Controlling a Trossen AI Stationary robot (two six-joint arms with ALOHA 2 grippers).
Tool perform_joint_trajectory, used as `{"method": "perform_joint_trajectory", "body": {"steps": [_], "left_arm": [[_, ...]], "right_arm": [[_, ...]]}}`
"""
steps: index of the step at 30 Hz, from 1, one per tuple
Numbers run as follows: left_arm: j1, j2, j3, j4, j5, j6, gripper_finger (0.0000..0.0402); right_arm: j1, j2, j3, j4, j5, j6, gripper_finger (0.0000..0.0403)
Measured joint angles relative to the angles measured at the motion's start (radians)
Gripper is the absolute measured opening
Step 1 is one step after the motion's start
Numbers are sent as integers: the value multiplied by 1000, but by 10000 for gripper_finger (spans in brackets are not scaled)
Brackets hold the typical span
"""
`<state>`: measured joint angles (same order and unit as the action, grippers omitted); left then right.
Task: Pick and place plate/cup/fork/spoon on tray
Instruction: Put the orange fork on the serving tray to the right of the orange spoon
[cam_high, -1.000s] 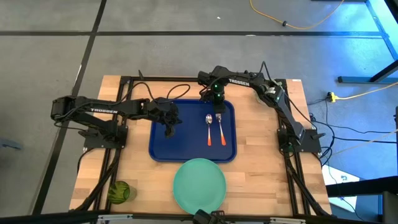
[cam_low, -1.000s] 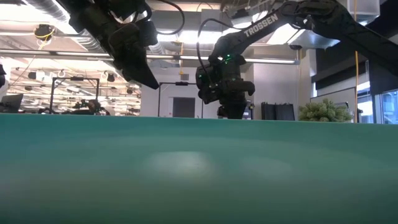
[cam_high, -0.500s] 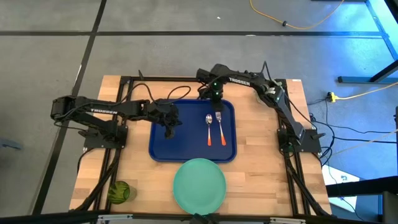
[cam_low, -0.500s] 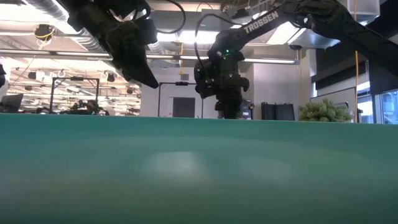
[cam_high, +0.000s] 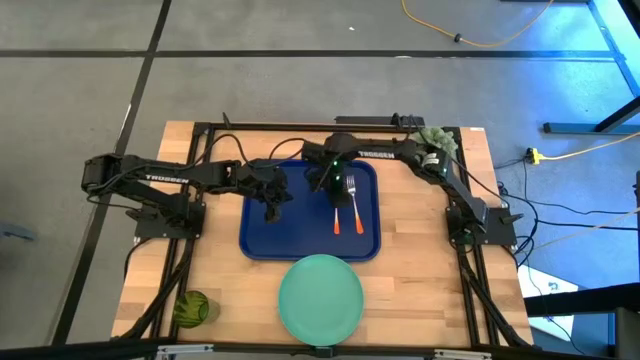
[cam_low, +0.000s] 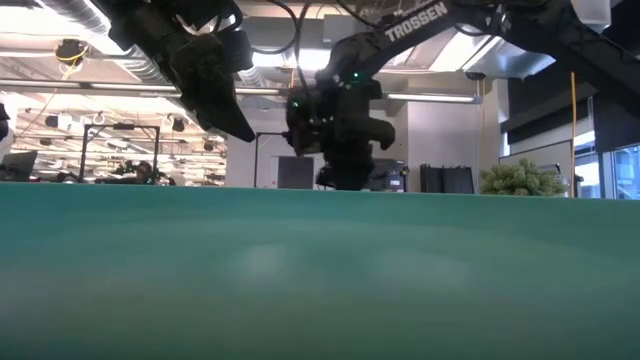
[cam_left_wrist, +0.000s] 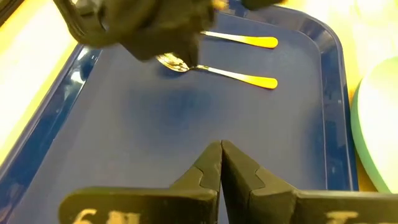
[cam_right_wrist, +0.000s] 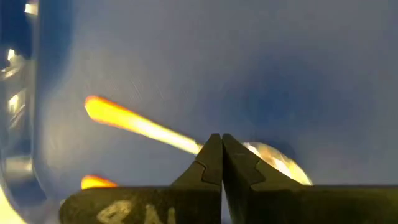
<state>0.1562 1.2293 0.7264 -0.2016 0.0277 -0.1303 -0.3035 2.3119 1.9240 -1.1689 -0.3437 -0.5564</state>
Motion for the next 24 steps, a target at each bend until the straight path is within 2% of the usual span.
{"method": "perform_joint_trajectory", "body": {"steps": [4,17,24], "left_arm": [[0,0,0,0,0,-1,0],[0,0,0,0,-11,-27,0],[0,0,0,1,-11,-28,0]], "right_arm": [[27,0,0,63,-6,3,2],[37,7,0,98,-7,6,1],[20,-5,26,-5,88,10,1]]}}
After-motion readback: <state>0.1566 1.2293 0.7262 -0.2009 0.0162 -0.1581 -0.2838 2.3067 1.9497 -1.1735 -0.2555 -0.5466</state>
